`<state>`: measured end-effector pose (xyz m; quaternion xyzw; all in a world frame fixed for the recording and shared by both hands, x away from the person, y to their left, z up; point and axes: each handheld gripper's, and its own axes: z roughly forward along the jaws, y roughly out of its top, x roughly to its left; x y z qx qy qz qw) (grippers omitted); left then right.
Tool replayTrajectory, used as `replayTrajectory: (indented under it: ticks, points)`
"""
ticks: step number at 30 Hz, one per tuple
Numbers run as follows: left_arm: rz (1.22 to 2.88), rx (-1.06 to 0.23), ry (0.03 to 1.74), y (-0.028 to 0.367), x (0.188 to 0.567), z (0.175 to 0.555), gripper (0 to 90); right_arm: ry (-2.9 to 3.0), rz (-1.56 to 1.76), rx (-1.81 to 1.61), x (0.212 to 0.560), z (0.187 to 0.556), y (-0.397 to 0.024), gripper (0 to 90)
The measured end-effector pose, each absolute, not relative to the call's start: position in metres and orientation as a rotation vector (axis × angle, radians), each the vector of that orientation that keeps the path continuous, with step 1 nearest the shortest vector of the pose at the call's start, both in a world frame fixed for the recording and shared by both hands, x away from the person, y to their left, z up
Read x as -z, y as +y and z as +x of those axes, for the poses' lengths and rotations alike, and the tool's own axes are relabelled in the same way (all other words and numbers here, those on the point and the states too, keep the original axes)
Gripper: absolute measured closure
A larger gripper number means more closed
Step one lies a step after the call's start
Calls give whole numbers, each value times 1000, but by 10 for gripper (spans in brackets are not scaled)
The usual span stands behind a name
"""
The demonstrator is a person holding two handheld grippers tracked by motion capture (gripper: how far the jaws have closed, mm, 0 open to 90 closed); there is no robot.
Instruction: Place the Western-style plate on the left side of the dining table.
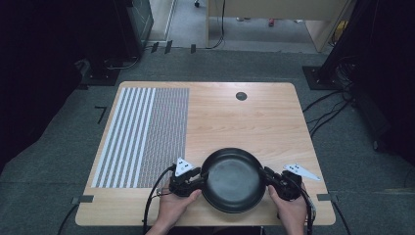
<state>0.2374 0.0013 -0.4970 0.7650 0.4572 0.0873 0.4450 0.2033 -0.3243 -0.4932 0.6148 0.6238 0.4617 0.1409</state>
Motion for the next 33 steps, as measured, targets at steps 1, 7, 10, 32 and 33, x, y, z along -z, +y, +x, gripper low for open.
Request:
replayTrajectory:
  ticks: [1,7,10,32,33]
  points:
    - [1894,-205,1132,3,497,238,608,1801,1775,-1333,493,203,-324,737]
    - [1867,-166,1153,7,497,240,651,1750,1826,-1333,495,202,-325,816]
    - [1858,-140,1162,9,495,241,667,1748,1822,-1334,495,202,-324,822]
    - [1819,-8,1178,18,496,245,649,1732,1880,-1374,498,204,-317,853]
    - [1820,-9,1178,18,496,245,649,1732,1880,-1374,498,204,-317,853]
